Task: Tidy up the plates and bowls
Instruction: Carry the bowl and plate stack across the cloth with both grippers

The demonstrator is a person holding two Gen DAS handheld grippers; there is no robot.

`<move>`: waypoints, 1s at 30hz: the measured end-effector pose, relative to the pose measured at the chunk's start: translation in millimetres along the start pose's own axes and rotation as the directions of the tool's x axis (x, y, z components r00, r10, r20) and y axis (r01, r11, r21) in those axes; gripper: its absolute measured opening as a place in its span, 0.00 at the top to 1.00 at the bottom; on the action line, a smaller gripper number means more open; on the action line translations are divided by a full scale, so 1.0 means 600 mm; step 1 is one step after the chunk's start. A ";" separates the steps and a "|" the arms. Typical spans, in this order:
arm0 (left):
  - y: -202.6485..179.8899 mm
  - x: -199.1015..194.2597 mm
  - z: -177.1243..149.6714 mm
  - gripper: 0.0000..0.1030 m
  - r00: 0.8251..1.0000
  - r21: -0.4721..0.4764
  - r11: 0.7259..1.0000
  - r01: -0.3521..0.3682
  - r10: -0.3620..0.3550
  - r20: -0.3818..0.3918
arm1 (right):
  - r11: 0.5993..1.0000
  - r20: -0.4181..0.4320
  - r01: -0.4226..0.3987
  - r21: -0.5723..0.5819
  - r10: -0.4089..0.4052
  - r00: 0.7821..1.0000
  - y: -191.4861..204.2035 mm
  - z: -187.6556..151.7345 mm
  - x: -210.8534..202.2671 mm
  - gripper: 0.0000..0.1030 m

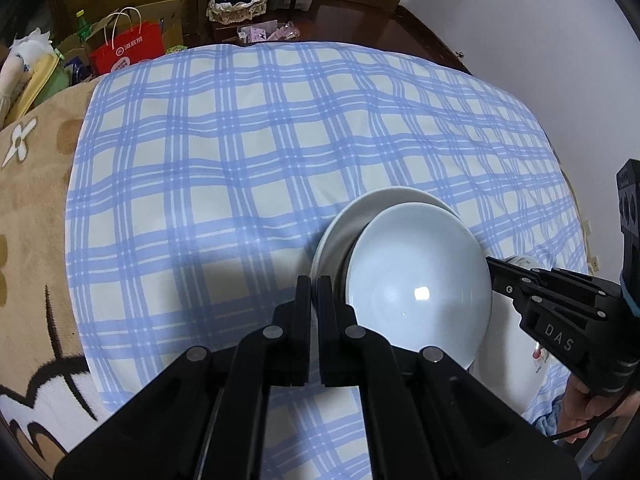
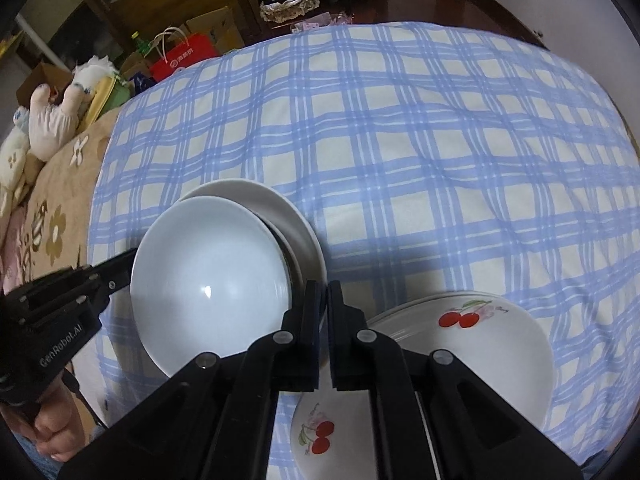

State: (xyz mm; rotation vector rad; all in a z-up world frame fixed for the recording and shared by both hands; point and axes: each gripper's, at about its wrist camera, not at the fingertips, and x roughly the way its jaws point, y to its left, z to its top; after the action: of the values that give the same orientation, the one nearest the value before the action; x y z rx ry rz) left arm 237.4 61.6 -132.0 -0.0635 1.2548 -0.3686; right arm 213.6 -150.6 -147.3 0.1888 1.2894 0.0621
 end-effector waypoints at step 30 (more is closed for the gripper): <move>-0.022 0.020 0.009 0.98 0.996 -0.016 0.996 -0.090 0.090 -0.025 | 0.993 -0.061 -0.036 0.112 0.043 0.997 -0.018 0.009 0.019 0.92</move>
State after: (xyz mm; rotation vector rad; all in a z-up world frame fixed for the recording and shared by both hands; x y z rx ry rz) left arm 242.2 45.0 -137.8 -0.0169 1.2807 -0.2815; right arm 221.4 -160.2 -158.7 0.3097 1.3533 0.0304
